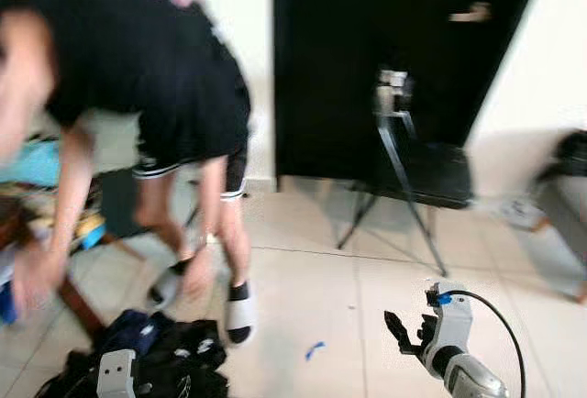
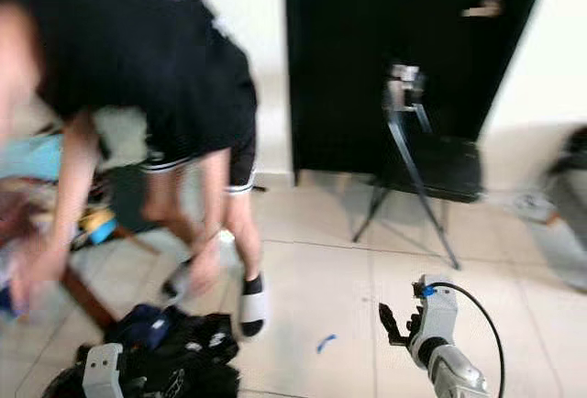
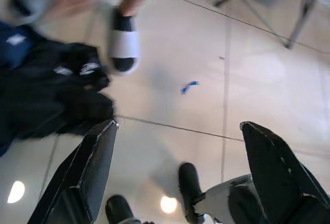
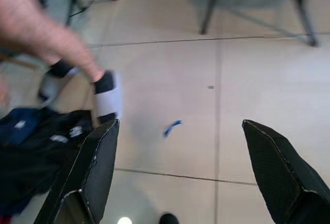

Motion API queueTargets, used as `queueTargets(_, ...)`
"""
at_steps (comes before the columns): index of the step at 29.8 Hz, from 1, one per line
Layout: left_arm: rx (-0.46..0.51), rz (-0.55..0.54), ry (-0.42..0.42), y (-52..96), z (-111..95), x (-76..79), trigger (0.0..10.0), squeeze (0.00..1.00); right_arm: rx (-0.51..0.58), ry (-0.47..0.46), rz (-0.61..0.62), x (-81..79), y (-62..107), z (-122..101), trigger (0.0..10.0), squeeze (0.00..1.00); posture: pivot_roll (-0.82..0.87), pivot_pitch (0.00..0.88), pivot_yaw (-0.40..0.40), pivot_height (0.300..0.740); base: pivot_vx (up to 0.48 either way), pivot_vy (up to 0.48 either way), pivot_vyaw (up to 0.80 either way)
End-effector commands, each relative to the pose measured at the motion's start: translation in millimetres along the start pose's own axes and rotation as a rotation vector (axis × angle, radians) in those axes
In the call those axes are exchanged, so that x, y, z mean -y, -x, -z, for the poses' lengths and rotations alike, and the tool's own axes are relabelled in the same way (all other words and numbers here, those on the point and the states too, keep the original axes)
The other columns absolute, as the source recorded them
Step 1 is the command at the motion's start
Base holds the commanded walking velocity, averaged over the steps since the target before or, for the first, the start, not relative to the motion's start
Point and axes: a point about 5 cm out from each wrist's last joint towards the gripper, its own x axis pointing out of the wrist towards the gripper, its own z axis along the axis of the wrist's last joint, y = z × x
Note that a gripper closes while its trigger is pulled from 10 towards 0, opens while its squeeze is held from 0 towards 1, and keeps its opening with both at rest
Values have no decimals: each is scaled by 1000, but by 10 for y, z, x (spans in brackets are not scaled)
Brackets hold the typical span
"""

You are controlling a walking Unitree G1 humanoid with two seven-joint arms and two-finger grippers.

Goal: Hang hanger

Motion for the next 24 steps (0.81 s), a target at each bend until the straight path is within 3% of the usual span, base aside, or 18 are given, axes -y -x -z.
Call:
queueTargets(1, -4, 11, -11, 17, 21, 6, 10000, 0, 1, -9, -1, -25, -15, -3, 10000, 0, -105, 49, 20, 736, 0, 0, -800)
queueTargets(18, 46, 44, -9, 113, 112, 82, 10000, 0, 5, -19, 25, 32, 4, -16, 10000, 0, -110, 63, 11, 736, 0, 0, -800)
queueTargets(24, 50, 42, -9, 50, 32, 71, 10000, 0, 11, -24, 47, 53, 9, -21, 10000, 0, -115, 66, 12, 736, 0, 0, -800)
